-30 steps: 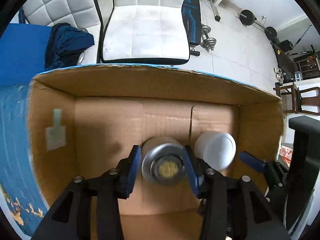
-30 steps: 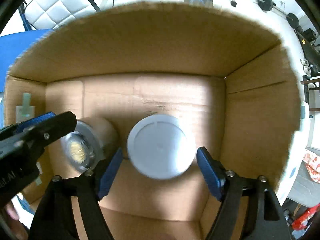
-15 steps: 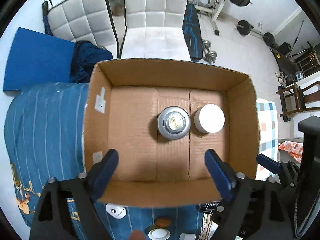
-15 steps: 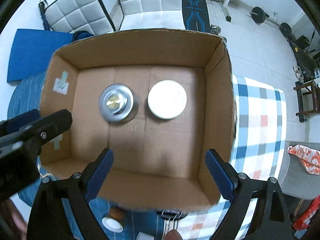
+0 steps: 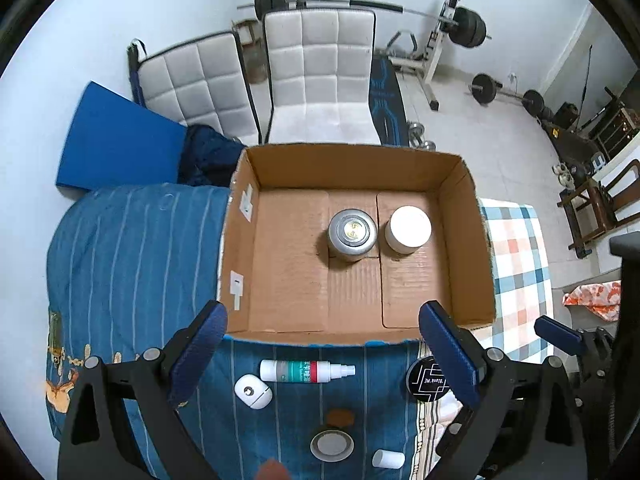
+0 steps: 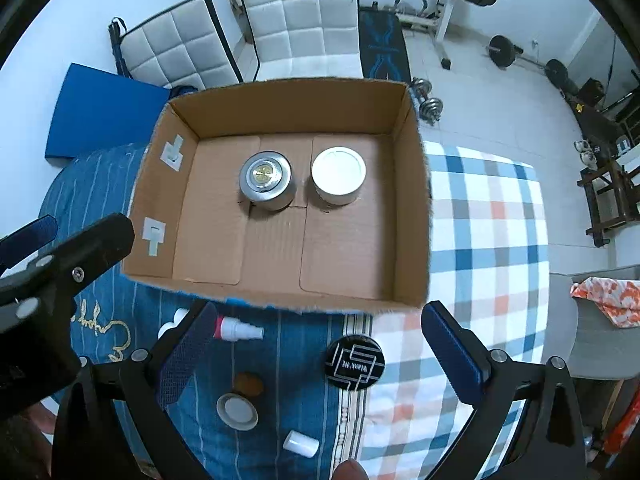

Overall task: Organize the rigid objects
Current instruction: 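Lift both open grippers out of the box back over the bed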

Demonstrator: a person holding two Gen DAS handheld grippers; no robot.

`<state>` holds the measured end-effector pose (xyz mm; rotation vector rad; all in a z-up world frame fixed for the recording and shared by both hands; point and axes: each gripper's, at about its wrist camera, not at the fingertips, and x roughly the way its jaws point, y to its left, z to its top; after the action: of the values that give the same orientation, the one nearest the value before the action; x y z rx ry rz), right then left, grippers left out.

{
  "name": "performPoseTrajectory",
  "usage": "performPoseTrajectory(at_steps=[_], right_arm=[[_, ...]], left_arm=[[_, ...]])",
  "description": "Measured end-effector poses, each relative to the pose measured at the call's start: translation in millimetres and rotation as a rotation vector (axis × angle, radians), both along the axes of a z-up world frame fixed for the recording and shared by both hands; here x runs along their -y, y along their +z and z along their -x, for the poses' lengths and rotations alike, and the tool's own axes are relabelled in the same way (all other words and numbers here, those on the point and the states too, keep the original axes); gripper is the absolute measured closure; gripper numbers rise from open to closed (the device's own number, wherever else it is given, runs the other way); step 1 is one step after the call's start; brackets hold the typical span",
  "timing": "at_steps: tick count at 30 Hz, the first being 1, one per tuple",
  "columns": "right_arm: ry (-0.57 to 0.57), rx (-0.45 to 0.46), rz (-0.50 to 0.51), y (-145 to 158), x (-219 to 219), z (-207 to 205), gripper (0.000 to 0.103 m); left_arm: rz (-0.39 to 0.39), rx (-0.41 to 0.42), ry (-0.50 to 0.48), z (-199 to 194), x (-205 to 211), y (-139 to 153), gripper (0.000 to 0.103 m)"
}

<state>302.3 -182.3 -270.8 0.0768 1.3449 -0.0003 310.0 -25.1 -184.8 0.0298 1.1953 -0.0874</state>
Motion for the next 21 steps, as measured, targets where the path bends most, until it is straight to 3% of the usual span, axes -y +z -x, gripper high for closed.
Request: performPoseTrajectory(at_steps=[8,12,17,21], right_arm=[[-0.019,0.065,-0.028,33,2,45,0.0],[-0.021,0.063,-0.051,30,6,66,0.0],[-0.039,-0.013,-0.087,-7,21,91,0.0],[-0.052,-0.125,-0.06,-65,35,104,0.0]], left_arm=[[0.045,0.054,0.009,46,-5,22,0.005],[0.039,0.059,0.002,65,-7,24,0.005],[-0.031,0.023,0.01,89,-13,-1,0.005],[-0.086,-0.129,0.025,114,-19,-67,0.005]])
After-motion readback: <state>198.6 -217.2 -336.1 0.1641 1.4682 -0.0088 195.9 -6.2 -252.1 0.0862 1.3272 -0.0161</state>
